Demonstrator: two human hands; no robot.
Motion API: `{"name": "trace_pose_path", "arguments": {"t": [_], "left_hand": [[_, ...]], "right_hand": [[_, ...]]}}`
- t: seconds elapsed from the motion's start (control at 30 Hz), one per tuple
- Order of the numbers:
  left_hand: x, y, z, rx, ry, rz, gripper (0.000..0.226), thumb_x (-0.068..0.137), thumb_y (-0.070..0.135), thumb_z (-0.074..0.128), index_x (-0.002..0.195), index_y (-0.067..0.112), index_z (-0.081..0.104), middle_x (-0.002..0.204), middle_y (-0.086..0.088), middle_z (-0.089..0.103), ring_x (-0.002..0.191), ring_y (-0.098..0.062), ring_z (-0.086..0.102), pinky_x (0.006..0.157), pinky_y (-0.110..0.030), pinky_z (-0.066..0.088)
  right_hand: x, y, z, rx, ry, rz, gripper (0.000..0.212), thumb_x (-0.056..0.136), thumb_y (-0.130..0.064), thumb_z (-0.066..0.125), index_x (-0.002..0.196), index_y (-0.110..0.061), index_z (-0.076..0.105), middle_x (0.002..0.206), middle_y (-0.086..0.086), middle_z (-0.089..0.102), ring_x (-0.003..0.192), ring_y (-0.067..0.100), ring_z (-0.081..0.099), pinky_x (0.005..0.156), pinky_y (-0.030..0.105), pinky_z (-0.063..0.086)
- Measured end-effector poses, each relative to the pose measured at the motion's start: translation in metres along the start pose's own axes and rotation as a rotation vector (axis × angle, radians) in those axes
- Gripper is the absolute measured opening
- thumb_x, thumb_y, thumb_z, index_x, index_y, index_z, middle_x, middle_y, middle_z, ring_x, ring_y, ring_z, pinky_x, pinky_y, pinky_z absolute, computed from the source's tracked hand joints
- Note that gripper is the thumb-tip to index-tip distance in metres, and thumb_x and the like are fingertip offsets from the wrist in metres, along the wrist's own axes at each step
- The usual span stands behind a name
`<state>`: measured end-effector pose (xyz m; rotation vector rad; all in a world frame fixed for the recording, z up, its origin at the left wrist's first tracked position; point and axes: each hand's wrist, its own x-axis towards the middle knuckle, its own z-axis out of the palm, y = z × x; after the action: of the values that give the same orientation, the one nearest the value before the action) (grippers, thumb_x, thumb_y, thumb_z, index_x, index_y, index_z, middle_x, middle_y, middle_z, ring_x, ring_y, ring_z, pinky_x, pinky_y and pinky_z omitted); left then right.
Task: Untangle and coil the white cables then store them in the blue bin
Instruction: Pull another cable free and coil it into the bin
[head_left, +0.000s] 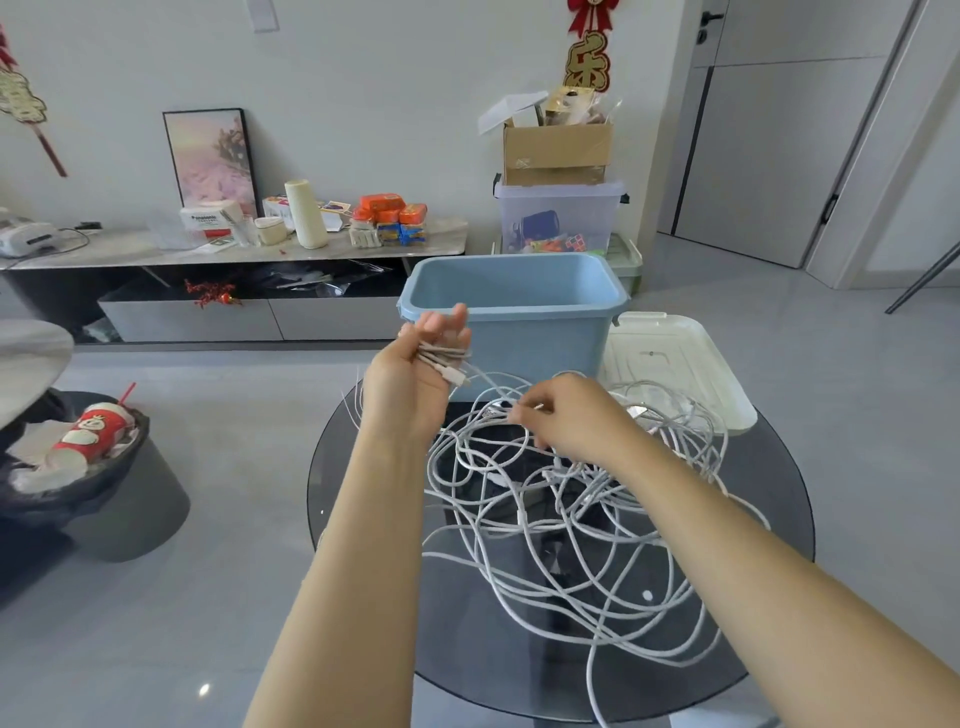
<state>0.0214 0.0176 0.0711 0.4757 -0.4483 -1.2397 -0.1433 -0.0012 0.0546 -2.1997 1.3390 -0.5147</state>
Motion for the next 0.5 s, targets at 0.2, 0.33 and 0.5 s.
{"name": "trace_pose_path", "arguments": {"t": [0.2, 0.33, 0.5], "left_hand": [[-0.004, -0.019, -0.005, 1.271, -0.180, 0.290, 0.025, 0.101, 0.020, 0.042, 0.114, 0.013, 0.062, 0.100, 0.012, 0.071, 0.112, 0.002, 0.054, 0.085, -0.012, 0.040], [-0.013, -0.024, -0.001, 1.695, -0.264, 0.247, 0.029, 0.099, 0.024, 0.045, 0.126, 0.020, 0.054, 0.094, 0.000, 0.069, 0.093, -0.018, 0.060, 0.075, -0.023, 0.039], [-0.015, -0.024, 0.000, 1.934, -0.294, -0.019, 0.029, 0.099, 0.032, 0.039, 0.078, 0.015, 0.050, 0.074, -0.002, 0.053, 0.080, -0.025, 0.051, 0.065, -0.030, 0.035]], "right_hand": [[-0.006, -0.011, -0.014, 0.465, -0.219, 0.114, 0.018, 0.094, -0.022, 0.055, 0.081, -0.013, 0.061, 0.046, -0.001, 0.057, 0.044, 0.015, 0.058, 0.051, 0.023, 0.048], [-0.002, 0.002, -0.025, 0.411, -0.239, 0.225, 0.013, 0.090, -0.017, 0.053, 0.080, -0.011, 0.057, 0.060, 0.006, 0.065, 0.062, 0.018, 0.062, 0.067, 0.029, 0.051], [0.001, 0.007, -0.025, 0.418, -0.087, 0.193, 0.023, 0.086, -0.016, 0.050, 0.067, -0.013, 0.061, 0.051, 0.001, 0.044, 0.046, 0.017, 0.051, 0.053, 0.027, 0.048]]}}
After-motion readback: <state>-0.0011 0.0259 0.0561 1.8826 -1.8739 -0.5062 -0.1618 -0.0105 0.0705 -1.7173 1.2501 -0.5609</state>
